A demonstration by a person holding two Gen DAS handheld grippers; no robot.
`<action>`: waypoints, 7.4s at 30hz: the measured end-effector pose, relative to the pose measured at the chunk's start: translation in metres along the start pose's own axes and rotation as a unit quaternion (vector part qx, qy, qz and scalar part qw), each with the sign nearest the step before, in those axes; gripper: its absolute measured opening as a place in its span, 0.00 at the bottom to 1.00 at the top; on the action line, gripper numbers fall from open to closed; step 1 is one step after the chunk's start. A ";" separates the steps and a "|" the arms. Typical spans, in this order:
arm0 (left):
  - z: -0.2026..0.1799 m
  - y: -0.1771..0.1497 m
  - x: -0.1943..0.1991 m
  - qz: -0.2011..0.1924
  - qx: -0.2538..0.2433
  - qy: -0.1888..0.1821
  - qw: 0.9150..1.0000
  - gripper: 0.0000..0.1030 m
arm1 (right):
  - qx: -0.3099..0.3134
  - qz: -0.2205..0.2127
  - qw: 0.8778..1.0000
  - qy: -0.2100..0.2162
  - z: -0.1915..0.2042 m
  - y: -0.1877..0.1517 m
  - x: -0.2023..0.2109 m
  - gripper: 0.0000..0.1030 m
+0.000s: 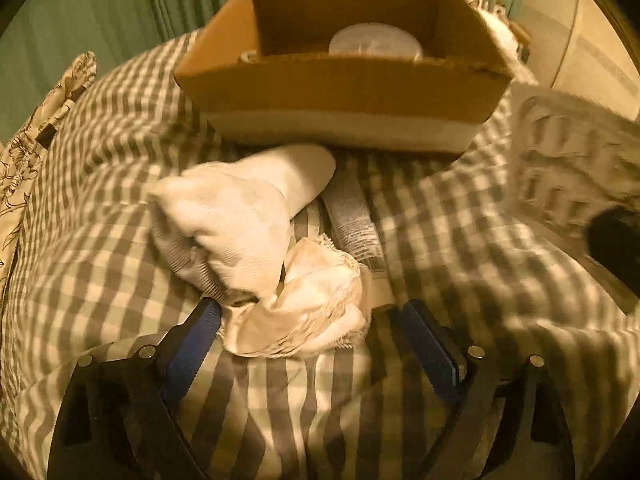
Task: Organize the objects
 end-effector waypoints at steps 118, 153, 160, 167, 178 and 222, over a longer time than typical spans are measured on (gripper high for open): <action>0.024 0.204 0.260 -0.294 -0.007 -0.047 0.955 1.00 | 0.001 -0.201 0.979 -0.041 -0.052 0.222 0.148 0.92; 0.064 0.017 0.095 -0.128 0.035 0.025 0.991 1.00 | -0.019 -0.029 0.999 -0.035 -0.012 0.023 0.003 1.00; 0.048 0.038 0.073 -0.113 0.006 0.038 0.993 1.00 | -0.031 -0.025 0.998 -0.038 -0.020 0.022 -0.001 1.00; 0.032 0.048 0.041 -0.080 -0.009 0.022 0.996 0.92 | -0.036 -0.009 0.999 -0.036 -0.022 0.018 -0.010 1.00; 0.030 0.035 -0.012 -0.017 -0.003 0.008 1.000 0.54 | -0.035 0.011 0.999 -0.031 -0.018 0.013 -0.025 1.00; 0.101 0.019 0.078 -0.094 0.081 -0.020 0.992 0.45 | 0.056 0.124 0.989 0.058 0.089 -0.014 -0.089 0.23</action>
Point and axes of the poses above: each gripper's, at about its wrist camera, not at the fingertips, and x roughly against the way its jaws point, z to its left, y to its top, the point moved 10 cm from there along -x, roughly the way its jaws point, and after that the axes turned 5 degrees about x, right-handed, at the moved point
